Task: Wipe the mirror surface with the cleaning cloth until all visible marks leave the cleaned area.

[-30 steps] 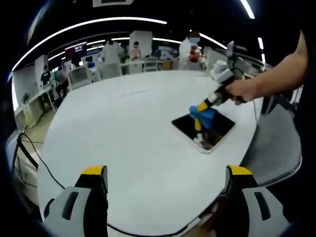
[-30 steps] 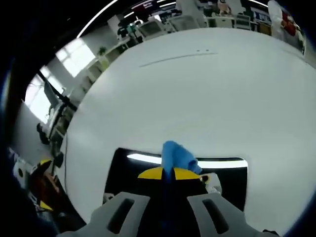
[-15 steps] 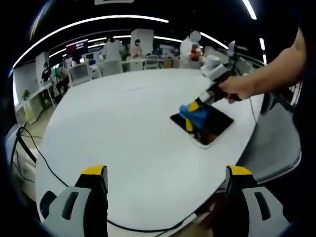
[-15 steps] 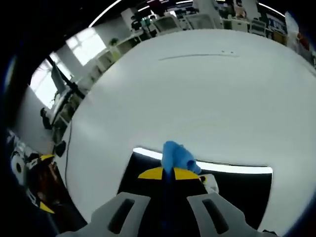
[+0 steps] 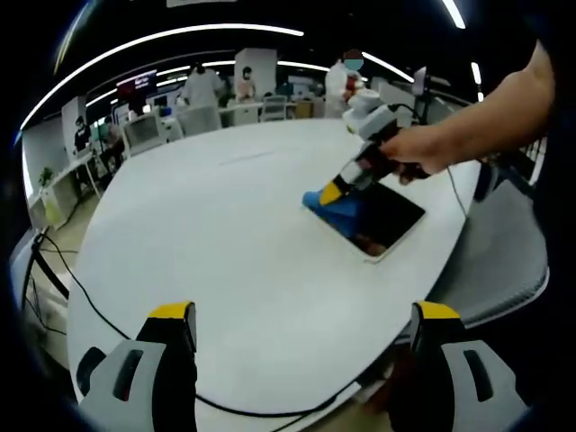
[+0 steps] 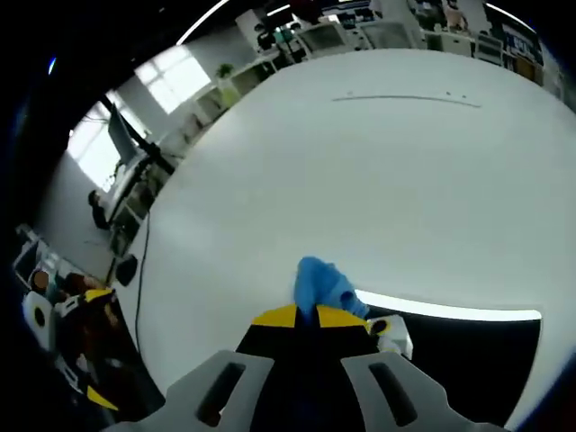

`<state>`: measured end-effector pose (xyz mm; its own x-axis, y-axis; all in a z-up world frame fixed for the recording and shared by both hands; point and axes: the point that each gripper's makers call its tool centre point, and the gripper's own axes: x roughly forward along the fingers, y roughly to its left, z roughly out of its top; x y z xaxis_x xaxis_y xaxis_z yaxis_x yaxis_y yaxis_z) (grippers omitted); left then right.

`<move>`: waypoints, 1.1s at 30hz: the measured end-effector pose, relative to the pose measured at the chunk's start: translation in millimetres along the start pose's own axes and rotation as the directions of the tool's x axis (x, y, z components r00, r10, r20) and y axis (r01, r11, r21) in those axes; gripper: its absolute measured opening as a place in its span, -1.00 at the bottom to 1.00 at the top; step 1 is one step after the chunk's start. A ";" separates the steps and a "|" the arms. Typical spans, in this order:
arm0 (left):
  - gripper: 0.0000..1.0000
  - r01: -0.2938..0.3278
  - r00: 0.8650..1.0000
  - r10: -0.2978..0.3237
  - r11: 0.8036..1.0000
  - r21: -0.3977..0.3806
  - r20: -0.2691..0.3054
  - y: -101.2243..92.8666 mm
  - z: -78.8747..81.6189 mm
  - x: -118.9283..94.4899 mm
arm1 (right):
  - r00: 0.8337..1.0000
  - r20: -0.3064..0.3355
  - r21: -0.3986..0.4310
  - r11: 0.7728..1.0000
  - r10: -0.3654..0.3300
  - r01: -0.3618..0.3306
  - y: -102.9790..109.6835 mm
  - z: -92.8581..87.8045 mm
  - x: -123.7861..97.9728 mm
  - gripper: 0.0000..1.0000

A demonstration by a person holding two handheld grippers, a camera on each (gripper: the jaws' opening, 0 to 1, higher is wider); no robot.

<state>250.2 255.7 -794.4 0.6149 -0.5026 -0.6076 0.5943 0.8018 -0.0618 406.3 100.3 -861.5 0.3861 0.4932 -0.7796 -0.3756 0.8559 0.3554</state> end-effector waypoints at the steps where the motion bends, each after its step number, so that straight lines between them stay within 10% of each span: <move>1: 0.99 -0.001 1.000 0.001 1.000 0.003 -0.003 0.4 -0.9 0.2 | 1.000 -0.001 0.003 1.000 0.004 -0.004 0.5 0.2 0.9 -0.98; 33: 0.99 -0.015 1.000 0.015 1.000 0.005 -0.010 2.5 -1.4 0.8 | 0.999 -0.018 0.022 0.999 0.030 -0.030 5.8 -0.2 3.3 -0.98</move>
<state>251.5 257.7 -796.1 0.6186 -0.4868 -0.6168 0.5875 0.8078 -0.0483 405.3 106.9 -862.1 0.3590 0.5160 -0.7777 -0.3684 0.8440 0.3898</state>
